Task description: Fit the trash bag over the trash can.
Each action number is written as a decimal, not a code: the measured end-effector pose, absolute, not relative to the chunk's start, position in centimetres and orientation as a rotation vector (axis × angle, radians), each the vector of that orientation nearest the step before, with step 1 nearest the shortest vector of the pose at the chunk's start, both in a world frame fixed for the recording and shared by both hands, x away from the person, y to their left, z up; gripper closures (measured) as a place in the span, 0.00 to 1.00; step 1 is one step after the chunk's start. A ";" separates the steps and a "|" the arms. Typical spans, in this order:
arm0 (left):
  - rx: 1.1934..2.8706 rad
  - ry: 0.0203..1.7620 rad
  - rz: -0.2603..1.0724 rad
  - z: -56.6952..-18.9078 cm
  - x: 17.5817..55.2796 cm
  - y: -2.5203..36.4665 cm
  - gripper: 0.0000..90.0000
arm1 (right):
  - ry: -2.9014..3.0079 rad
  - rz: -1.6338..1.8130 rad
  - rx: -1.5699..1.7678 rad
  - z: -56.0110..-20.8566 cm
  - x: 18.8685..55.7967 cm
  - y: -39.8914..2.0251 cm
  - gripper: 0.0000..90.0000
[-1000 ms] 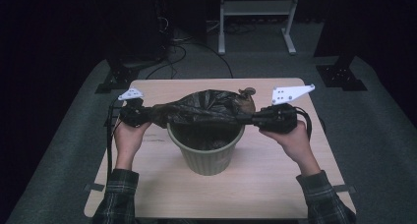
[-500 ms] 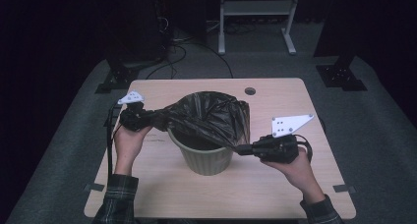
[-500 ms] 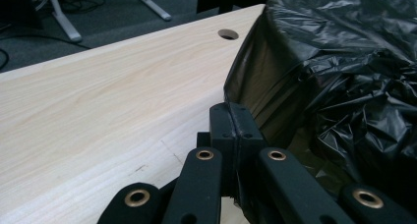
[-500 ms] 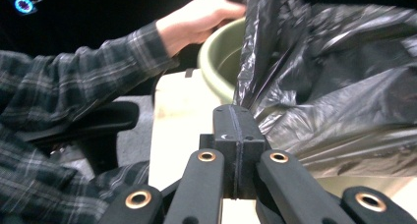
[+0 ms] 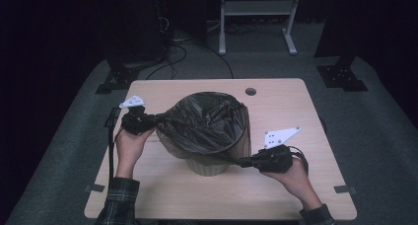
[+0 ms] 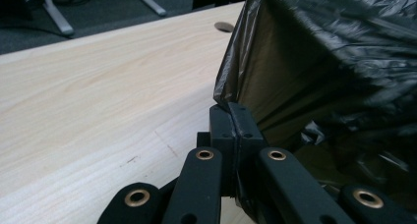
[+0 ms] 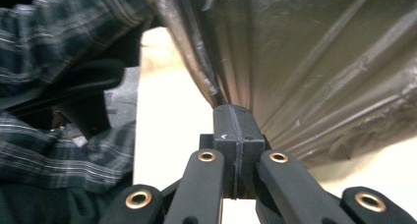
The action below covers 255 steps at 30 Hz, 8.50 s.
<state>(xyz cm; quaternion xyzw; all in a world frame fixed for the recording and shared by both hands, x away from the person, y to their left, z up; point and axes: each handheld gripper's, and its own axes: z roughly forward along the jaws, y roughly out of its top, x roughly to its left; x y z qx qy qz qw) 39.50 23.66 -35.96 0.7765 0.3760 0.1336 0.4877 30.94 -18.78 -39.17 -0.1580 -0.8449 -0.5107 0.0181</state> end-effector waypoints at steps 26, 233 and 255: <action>1.943 0.966 0.313 -38.2 40.6 23.3 1.00 | -2.818 -1.359 -0.588 -41.8 32.3 -17.5 1.00; 2.277 0.641 0.282 -48.3 30.4 24.2 0.00 | -3.129 -0.893 -0.379 -31.0 42.4 1.4 0.01; 2.275 0.641 0.282 -48.4 30.4 24.2 0.00 | -3.168 -0.832 -0.517 -30.5 43.2 -0.8 0.01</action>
